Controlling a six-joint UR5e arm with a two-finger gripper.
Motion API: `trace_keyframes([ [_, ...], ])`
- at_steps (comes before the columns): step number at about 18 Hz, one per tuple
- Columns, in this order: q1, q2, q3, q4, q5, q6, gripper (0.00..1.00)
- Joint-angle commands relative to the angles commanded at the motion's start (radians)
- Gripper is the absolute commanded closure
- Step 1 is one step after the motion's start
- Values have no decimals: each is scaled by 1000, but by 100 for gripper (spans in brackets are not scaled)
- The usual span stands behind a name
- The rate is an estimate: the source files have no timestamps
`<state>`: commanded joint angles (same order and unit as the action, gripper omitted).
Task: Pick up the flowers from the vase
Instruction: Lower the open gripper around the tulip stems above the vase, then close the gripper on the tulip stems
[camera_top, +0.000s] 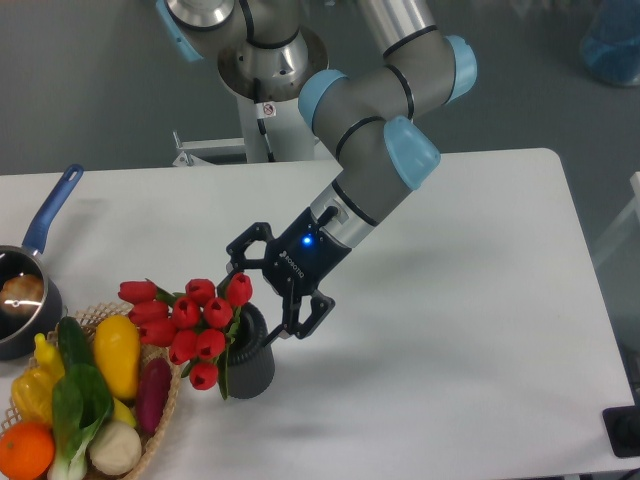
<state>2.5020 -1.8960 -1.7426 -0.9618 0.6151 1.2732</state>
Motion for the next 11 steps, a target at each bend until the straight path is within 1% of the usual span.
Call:
trace_keyframes([
  [9,-9,-9,2,2,3,0,0],
  [11,-21,-11,3,2,3,0,0],
])
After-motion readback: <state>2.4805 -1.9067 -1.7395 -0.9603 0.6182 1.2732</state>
